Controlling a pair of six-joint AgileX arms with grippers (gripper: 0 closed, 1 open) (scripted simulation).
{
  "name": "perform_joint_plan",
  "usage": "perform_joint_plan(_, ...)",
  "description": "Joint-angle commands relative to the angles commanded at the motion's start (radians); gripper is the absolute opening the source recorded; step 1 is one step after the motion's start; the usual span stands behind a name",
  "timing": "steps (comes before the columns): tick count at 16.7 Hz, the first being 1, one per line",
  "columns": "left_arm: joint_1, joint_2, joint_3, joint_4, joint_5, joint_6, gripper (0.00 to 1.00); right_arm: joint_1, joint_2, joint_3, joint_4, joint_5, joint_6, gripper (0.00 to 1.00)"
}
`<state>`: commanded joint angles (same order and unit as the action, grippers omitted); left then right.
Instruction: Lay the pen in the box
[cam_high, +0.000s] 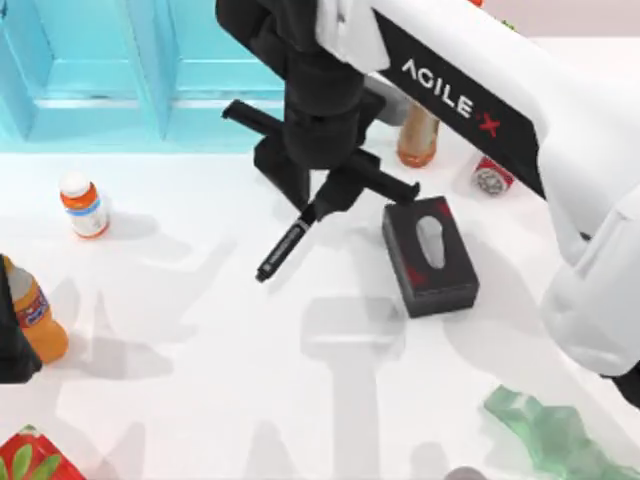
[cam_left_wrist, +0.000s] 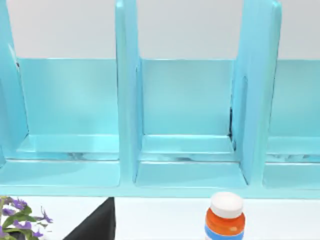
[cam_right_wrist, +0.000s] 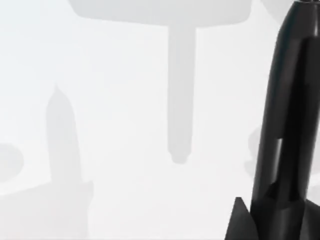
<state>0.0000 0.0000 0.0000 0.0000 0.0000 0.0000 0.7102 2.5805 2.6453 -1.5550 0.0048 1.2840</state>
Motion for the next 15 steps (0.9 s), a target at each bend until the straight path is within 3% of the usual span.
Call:
perform_joint_plan(3,0.0,0.0,0.0,0.0,0.0,0.0,1.0,-0.093,-0.05,-0.075,0.023,-0.004,-0.024,0.0)
perform_joint_plan(6,0.0,0.0,0.0,0.0,0.0,0.0,1.0,-0.279,-0.14,-0.215,0.064,-0.009,-0.069,0.0)
perform_joint_plan(15,0.0,0.0,0.0,0.0,0.0,0.0,1.0,-1.123,-0.519,-0.802,0.238,-0.017,-0.258,0.0)
